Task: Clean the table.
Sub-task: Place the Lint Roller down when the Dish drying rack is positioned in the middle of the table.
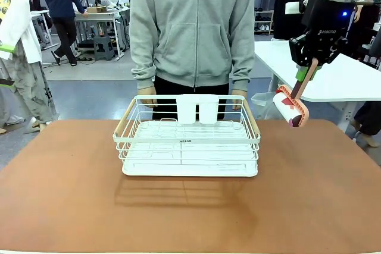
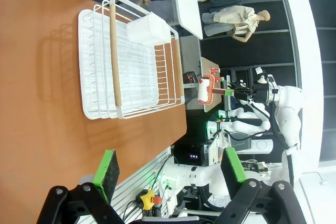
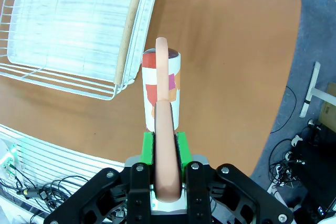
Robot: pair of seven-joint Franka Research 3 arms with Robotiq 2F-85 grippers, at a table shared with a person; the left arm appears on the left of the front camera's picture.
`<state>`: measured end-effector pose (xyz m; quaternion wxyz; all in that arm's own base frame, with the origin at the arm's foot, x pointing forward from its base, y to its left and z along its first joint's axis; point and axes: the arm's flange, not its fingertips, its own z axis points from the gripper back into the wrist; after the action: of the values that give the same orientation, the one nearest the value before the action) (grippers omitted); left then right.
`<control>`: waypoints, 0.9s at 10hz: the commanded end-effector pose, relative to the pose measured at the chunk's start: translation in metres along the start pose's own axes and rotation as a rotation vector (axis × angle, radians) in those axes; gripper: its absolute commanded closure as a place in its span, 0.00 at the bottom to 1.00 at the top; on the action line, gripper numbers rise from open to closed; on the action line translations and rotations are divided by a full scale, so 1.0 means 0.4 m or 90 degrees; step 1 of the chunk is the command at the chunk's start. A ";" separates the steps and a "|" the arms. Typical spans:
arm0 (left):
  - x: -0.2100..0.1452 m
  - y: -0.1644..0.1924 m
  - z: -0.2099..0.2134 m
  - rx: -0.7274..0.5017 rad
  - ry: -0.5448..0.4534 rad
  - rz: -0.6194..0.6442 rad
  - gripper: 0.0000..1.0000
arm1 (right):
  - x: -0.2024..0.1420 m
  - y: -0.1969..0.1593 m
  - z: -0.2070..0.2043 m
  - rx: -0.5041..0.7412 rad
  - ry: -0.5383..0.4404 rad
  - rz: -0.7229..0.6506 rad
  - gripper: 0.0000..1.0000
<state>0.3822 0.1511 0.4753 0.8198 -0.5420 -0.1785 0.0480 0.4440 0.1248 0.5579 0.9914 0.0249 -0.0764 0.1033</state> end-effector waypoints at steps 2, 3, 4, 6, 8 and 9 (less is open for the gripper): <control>-0.002 -0.002 0.006 -0.010 -0.003 -0.005 0.00 | 0.005 0.008 0.010 0.007 -0.005 -0.008 0.78; -0.002 -0.002 0.006 -0.010 -0.003 -0.005 0.00 | 0.005 0.008 0.010 0.007 -0.005 -0.008 0.78; -0.002 -0.002 0.006 -0.010 -0.003 -0.005 0.00 | 0.005 0.008 0.010 0.007 -0.005 -0.008 0.78; -0.002 -0.002 0.006 -0.010 -0.003 -0.005 0.00 | 0.005 0.008 0.010 0.007 -0.005 -0.008 0.78; -0.002 -0.002 0.006 -0.010 -0.003 -0.005 0.00 | 0.005 0.008 0.010 0.007 -0.005 -0.008 0.78; -0.002 -0.002 0.006 -0.010 -0.003 -0.005 0.00 | 0.005 0.008 0.010 0.007 -0.005 -0.008 0.78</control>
<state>0.3822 0.1511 0.4753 0.8198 -0.5420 -0.1785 0.0480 0.4440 0.1248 0.5579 0.9914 0.0249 -0.0764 0.1033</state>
